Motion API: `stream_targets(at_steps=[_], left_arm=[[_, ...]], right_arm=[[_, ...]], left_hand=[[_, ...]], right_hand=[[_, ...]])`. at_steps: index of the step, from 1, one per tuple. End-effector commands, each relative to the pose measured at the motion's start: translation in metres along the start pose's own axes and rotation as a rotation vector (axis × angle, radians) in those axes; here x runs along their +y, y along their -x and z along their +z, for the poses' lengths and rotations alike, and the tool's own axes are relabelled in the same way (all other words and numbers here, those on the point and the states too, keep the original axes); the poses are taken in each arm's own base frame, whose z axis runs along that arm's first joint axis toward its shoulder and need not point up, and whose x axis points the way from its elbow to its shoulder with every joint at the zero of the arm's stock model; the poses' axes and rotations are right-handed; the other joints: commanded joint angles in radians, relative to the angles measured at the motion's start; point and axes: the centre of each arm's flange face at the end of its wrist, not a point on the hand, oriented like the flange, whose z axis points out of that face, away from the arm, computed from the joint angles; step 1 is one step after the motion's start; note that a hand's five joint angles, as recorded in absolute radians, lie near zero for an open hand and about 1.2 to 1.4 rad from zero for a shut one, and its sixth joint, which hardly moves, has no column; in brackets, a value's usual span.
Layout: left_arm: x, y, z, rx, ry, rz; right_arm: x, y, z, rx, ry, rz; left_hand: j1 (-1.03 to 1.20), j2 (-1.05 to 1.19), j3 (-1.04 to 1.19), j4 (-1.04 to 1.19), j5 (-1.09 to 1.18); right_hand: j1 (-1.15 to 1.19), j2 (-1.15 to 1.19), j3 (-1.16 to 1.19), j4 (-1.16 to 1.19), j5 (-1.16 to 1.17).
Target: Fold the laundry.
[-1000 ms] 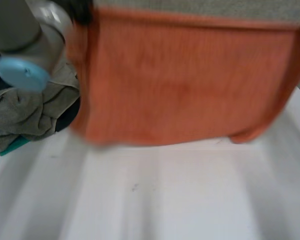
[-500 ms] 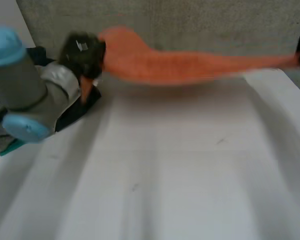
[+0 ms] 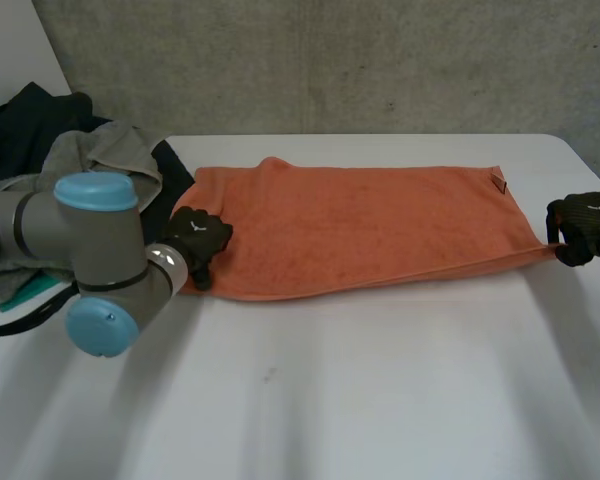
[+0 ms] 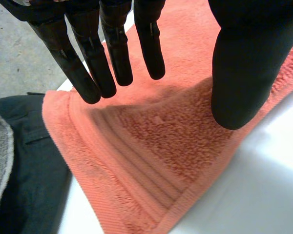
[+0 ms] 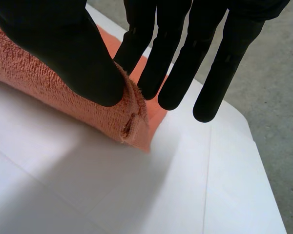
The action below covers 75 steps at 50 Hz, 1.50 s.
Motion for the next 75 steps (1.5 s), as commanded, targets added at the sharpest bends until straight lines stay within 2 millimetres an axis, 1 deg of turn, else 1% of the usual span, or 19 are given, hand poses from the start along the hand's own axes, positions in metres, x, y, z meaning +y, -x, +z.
stream_targets(at_steps=[1,8,12,13,17,22,25,30,36,40,44,48,49,53,57,63,67,72,75], left_arm=[[0.006,-0.016,-0.007,0.032,0.028,0.005],[0.01,-0.017,-0.007,0.002,0.034,0.059],[0.014,0.004,0.002,-0.107,0.037,0.09],[0.016,0.015,0.005,-0.154,0.041,0.089],[0.021,0.028,0.012,-0.197,0.039,0.084],[0.026,0.032,0.019,-0.195,0.04,0.102],[0.028,0.036,0.02,-0.2,0.048,0.105],[0.027,0.039,0.018,-0.191,0.048,0.1],[0.024,0.036,0.013,-0.139,0.037,0.095],[0.02,0.038,0.005,-0.117,0.053,0.094],[0.015,0.039,-0.015,-0.077,0.105,0.095],[0.013,0.035,-0.045,-0.006,0.206,0.102],[0.015,0.033,-0.058,0.03,0.257,0.098],[0.022,0.024,-0.086,0.125,0.367,0.09],[0.026,0.018,-0.095,0.197,0.4,0.096],[0.027,0.019,-0.085,0.196,0.386,0.091],[0.021,0.024,-0.071,0.155,0.356,0.059],[0.008,0.033,-0.057,0.091,0.321,-0.016],[0.005,0.037,-0.052,0.063,0.309,-0.038]], right_arm=[[-0.001,-0.005,0.001,0.03,0.001,0.031],[0.003,-0.006,0.002,0.037,0.016,0.039],[0.004,-0.005,0.002,0.036,0.017,0.04],[0.004,-0.005,0.002,0.035,0.018,0.04],[0.003,-0.005,0.001,0.037,0.016,0.039],[0.002,-0.005,0.001,0.035,0.015,0.04],[0.002,-0.004,0.0,0.032,0.019,0.039],[0.001,-0.002,-0.001,0.028,0.016,0.035],[-0.002,-0.002,-0.004,0.02,0.028,0.036],[-0.005,-0.004,-0.009,0.011,0.051,0.03],[-0.01,-0.014,-0.022,0.003,0.113,-0.013],[-0.011,-0.025,-0.049,-0.068,0.254,-0.114],[-0.009,-0.031,-0.062,-0.112,0.323,-0.159],[-0.004,-0.04,-0.093,-0.264,0.471,-0.298],[-0.001,-0.045,-0.106,-0.37,0.53,-0.396],[0.002,-0.037,-0.089,-0.331,0.485,-0.369],[-0.002,-0.025,-0.067,-0.271,0.39,-0.357],[-0.01,-0.031,-0.024,-0.093,0.224,-0.319],[-0.012,-0.034,-0.008,-0.026,0.167,-0.294]], left_hand=[[-0.023,-0.026,-0.028,-0.018,-0.014],[-0.026,-0.029,-0.031,-0.021,-0.017],[0.009,0.006,0.005,0.014,0.018],[0.015,0.012,0.01,0.02,0.024],[0.015,0.012,0.01,0.02,0.024],[0.059,0.056,0.054,0.064,0.068],[0.208,0.205,0.204,0.213,0.217],[0.815,0.812,0.811,0.82,0.824],[0.816,0.813,0.812,0.821,0.825],[0.816,0.813,0.812,0.821,0.825],[0.816,0.813,0.812,0.821,0.825],[0.816,0.813,0.812,0.821,0.825],[0.816,0.813,0.812,0.821,0.825],[0.816,0.813,0.812,0.821,0.825],[0.816,0.813,0.812,0.821,0.825],[0.816,0.813,0.812,0.821,0.825],[0.816,0.813,0.812,0.821,0.825],[0.816,0.813,0.812,0.821,0.825],[0.816,0.813,0.812,0.821,0.825]], right_hand=[[0.258,0.223,0.206,0.199,0.21],[0.258,0.223,0.206,0.199,0.21],[0.258,0.223,0.206,0.199,0.21],[0.258,0.223,0.206,0.199,0.21],[0.258,0.223,0.206,0.199,0.21],[0.258,0.223,0.206,0.199,0.21],[0.258,0.223,0.206,0.199,0.21],[0.258,0.223,0.206,0.199,0.21],[0.258,0.223,0.206,0.199,0.21],[0.258,0.223,0.206,0.199,0.21],[0.258,0.223,0.206,0.199,0.21],[0.258,0.223,0.206,0.199,0.21],[0.258,0.223,0.206,0.199,0.21],[0.258,0.223,0.206,0.199,0.21],[0.258,0.223,0.206,0.199,0.21],[0.258,0.223,0.206,0.199,0.21],[0.258,0.223,0.206,0.199,0.21],[0.258,0.223,0.206,0.199,0.21],[0.258,0.223,0.206,0.199,0.21]])
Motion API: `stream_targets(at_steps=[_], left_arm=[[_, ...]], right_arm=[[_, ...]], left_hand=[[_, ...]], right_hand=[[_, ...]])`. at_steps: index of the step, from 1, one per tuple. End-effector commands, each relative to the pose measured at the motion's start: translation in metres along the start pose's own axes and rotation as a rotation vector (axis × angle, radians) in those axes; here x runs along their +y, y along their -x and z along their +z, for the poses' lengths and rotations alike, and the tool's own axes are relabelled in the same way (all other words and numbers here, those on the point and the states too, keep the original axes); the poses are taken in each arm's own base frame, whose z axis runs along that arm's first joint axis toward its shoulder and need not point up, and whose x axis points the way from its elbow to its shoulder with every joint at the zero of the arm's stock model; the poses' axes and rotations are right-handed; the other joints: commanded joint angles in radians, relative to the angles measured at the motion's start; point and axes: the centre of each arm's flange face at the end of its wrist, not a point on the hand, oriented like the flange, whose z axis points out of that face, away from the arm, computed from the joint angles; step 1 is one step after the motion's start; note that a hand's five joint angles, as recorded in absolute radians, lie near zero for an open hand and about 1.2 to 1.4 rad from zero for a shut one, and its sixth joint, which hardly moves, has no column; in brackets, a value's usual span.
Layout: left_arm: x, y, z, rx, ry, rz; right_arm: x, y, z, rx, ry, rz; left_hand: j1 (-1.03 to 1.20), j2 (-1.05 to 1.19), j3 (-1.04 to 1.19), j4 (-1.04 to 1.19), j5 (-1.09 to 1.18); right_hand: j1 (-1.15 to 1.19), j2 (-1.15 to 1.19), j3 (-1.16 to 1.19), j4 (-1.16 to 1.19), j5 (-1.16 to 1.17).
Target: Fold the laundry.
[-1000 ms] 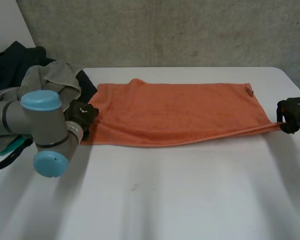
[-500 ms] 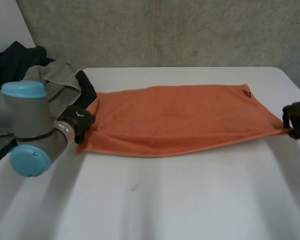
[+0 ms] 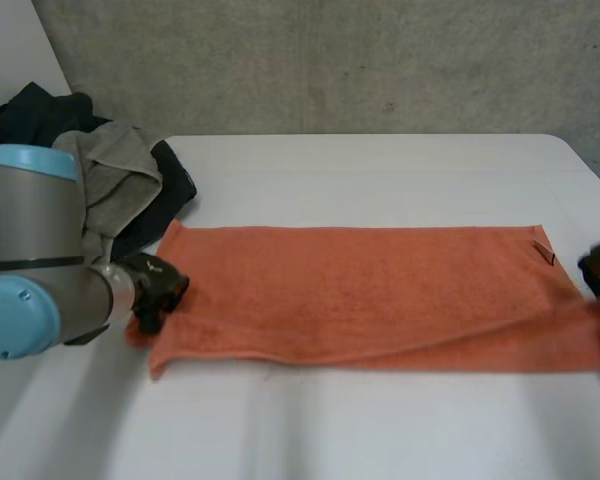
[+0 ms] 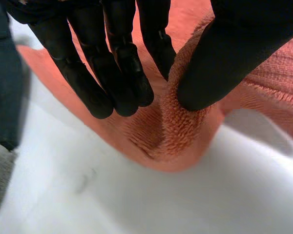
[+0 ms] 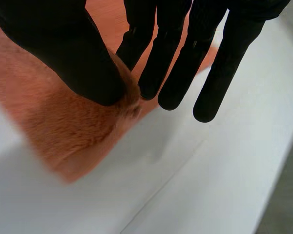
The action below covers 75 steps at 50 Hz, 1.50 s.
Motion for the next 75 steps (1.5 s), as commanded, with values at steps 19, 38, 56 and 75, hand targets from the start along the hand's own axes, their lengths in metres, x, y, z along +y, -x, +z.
stream_targets(at_steps=[19,38,56,75], left_arm=[[-0.039,0.037,0.044,-0.17,-0.069,-0.181],[-0.047,0.052,0.051,-0.254,-0.114,-0.292],[-0.064,-0.016,0.021,-0.167,-0.264,-0.068],[-0.056,-0.021,0.075,-0.346,-0.225,0.117]], right_arm=[[-0.035,-0.034,0.11,0.375,-0.381,0.126],[-0.031,-0.018,0.15,0.369,-0.418,0.152],[-0.043,0.011,0.077,0.258,-0.321,0.235],[-0.039,0.045,0.065,0.162,-0.276,0.237]], left_hand=[[0.275,0.201,0.209,0.2,0.222],[-0.655,-0.729,-0.721,-0.73,-0.708],[-0.767,-0.841,-0.833,-0.842,-0.82],[-0.72,-0.794,-0.786,-0.795,-0.773]], right_hand=[[0.258,0.223,0.206,0.199,0.209],[-0.963,-0.999,-1.015,-1.023,-1.012],[-0.963,-0.999,-1.015,-1.023,-1.012],[-0.963,-0.999,-1.015,-1.023,-1.012]])
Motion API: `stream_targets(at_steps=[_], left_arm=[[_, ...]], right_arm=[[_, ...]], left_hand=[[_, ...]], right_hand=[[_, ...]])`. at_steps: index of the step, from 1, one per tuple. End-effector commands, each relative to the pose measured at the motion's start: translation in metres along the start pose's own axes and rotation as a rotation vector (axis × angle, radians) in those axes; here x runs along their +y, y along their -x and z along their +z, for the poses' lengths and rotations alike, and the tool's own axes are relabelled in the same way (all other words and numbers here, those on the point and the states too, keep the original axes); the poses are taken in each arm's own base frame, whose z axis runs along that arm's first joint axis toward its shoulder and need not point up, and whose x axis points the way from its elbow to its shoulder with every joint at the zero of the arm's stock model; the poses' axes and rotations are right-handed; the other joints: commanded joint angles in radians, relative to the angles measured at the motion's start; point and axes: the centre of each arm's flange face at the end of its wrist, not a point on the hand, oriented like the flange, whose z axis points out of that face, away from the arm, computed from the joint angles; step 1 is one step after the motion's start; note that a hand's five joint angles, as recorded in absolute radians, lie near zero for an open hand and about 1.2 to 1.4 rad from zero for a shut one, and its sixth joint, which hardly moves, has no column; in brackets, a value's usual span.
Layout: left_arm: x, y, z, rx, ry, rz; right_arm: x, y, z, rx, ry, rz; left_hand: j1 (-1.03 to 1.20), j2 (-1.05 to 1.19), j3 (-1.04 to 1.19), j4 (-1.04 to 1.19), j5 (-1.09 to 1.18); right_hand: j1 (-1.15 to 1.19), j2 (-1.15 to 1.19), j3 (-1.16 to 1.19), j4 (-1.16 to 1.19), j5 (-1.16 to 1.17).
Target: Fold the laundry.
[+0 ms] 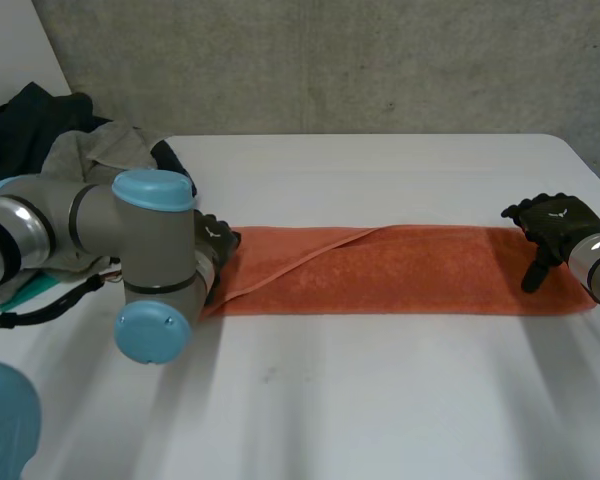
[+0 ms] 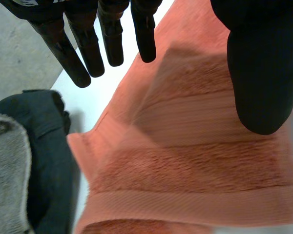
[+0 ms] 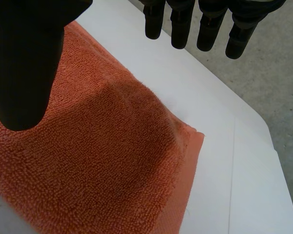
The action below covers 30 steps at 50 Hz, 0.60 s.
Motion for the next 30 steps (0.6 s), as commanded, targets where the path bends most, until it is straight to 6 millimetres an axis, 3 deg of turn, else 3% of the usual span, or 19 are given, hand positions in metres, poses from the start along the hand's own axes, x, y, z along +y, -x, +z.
stream_targets(at_steps=[1,3,6,7,10,15,20,25,30], left_arm=[[0.006,0.027,0.039,-0.109,-0.026,0.037],[0.001,0.044,0.053,-0.168,-0.063,0.041],[-0.02,0.096,0.075,-0.345,-0.19,0.023],[-0.025,0.128,0.083,-0.437,-0.232,0.001],[-0.023,0.155,0.087,-0.491,-0.214,-0.015],[-0.017,0.145,0.066,-0.341,-0.101,-0.022],[-0.021,0.134,0.042,-0.229,-0.11,-0.071],[-0.024,0.088,0.008,-0.022,-0.132,-0.114],[-0.025,0.042,-0.01,0.101,-0.155,-0.126]], right_arm=[[0.001,0.001,-0.001,0.0,0.005,0.003],[0.0,0.001,-0.002,0.0,0.005,0.004],[-0.004,0.0,-0.006,0.003,-0.005,0.012],[-0.006,0.001,-0.008,0.002,-0.01,0.016],[-0.009,0.002,-0.012,0.0,-0.018,0.016],[-0.011,0.004,-0.015,-0.003,-0.021,0.018],[-0.011,0.006,-0.014,-0.011,-0.022,0.012],[-0.009,0.011,-0.015,-0.02,-0.014,0.004],[-0.009,0.012,-0.013,-0.022,-0.014,0.0]], left_hand=[[0.059,0.072,0.07,0.075,0.084],[0.068,0.081,0.079,0.084,0.093],[0.059,0.072,0.07,0.075,0.084],[0.059,0.072,0.07,0.075,0.084],[0.045,0.057,0.055,0.061,0.07],[-0.032,-0.019,-0.021,-0.016,-0.007],[-0.038,-0.025,-0.027,-0.022,-0.012],[-0.052,-0.04,-0.042,-0.036,-0.027],[-0.055,-0.043,-0.045,-0.039,-0.03]], right_hand=[[-0.048,-0.032,-0.032,-0.032,-0.042],[-0.048,-0.032,-0.032,-0.032,-0.042],[-0.048,-0.032,-0.032,-0.032,-0.042],[-0.048,-0.032,-0.032,-0.032,-0.042],[-0.048,-0.032,-0.032,-0.032,-0.042],[-0.048,-0.032,-0.032,-0.032,-0.042],[-0.048,-0.032,-0.032,-0.032,-0.042],[-0.048,-0.032,-0.032,-0.032,-0.042],[-0.048,-0.032,-0.032,-0.032,-0.042]])
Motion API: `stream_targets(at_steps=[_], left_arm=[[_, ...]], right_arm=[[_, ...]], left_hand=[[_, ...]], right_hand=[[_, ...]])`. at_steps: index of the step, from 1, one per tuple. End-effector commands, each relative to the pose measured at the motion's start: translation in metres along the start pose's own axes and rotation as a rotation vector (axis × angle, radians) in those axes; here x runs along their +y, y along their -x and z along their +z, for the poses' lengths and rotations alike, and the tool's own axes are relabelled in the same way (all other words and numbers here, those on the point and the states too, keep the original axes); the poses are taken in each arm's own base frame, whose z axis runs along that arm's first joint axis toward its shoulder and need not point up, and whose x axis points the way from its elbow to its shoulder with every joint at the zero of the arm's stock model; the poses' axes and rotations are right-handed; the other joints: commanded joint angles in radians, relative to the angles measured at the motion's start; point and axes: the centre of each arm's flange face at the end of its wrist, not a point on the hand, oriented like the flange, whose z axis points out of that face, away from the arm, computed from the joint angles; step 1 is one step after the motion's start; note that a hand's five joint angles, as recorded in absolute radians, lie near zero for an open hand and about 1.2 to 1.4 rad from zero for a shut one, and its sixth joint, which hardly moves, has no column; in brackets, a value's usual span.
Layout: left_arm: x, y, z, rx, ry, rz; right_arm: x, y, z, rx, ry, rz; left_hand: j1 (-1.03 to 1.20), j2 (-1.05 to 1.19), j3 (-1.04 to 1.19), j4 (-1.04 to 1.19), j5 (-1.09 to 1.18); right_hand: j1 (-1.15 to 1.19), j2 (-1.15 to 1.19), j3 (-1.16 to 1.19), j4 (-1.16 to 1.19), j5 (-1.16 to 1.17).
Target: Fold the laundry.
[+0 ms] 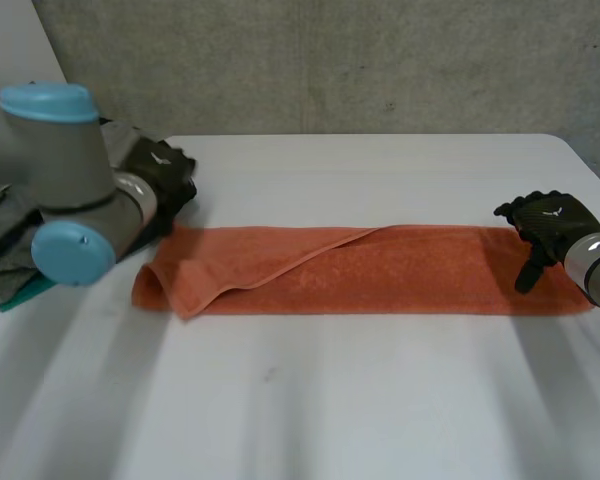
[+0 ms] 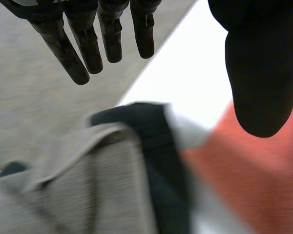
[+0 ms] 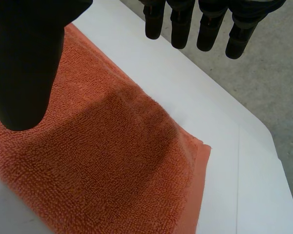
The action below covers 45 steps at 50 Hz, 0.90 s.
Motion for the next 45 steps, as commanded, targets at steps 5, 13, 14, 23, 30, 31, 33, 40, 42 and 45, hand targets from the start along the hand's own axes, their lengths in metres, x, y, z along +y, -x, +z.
stream_targets(at_steps=[5,13,14,23,30,31,33,40,42,45], left_arm=[[0.004,-0.087,-0.037,0.203,-0.012,-0.02],[0.017,-0.105,-0.026,0.146,0.04,0.001],[0.018,-0.105,-0.025,0.143,0.041,0.002],[0.031,-0.108,-0.003,0.12,0.063,0.051],[0.028,-0.081,0.051,-0.055,-0.06,0.161],[0.026,-0.069,0.064,-0.117,-0.094,0.175],[0.022,-0.039,0.085,-0.254,-0.135,0.205],[-0.004,0.012,0.085,-0.348,-0.176,0.174],[-0.001,0.005,0.081,-0.295,-0.161,0.173],[0.006,-0.004,0.071,-0.225,-0.119,0.175]], right_arm=[[0.005,0.004,0.002,-0.012,0.016,-0.011],[0.01,0.007,0.004,-0.021,0.027,-0.03],[0.01,0.007,0.004,-0.021,0.027,-0.032],[0.009,0.008,0.004,-0.022,0.026,-0.04],[0.008,0.007,0.003,-0.019,0.024,-0.038],[0.008,0.007,0.002,-0.019,0.024,-0.038],[0.008,0.007,0.002,-0.018,0.023,-0.038],[0.005,0.005,-0.004,-0.013,0.019,-0.038],[0.005,0.004,-0.003,-0.011,0.016,-0.036],[0.005,0.002,-0.002,-0.007,0.02,-0.034]], left_hand=[[-0.019,-0.01,-0.014,-0.011,0.002],[-0.016,-0.007,-0.011,-0.008,0.005],[-0.016,-0.007,-0.011,-0.008,0.005],[-0.007,0.002,-0.002,0.001,0.014],[0.007,0.017,0.012,0.015,0.029],[0.007,0.017,0.012,0.015,0.029],[0.007,0.017,0.012,0.015,0.029],[-0.04,-0.03,-0.035,-0.032,-0.018],[-0.054,-0.045,-0.049,-0.046,-0.033],[-0.084,-0.074,-0.079,-0.076,-0.062]], right_hand=[[-0.048,-0.032,-0.032,-0.032,-0.042],[-0.048,-0.032,-0.032,-0.032,-0.042],[-0.048,-0.032,-0.032,-0.032,-0.042],[-0.048,-0.032,-0.032,-0.032,-0.042],[-0.048,-0.032,-0.032,-0.032,-0.042],[-0.048,-0.032,-0.032,-0.032,-0.042],[-0.048,-0.032,-0.032,-0.032,-0.042],[-0.048,-0.032,-0.032,-0.032,-0.042],[-0.048,-0.032,-0.032,-0.032,-0.042],[-0.048,-0.032,-0.032,-0.032,-0.042]])
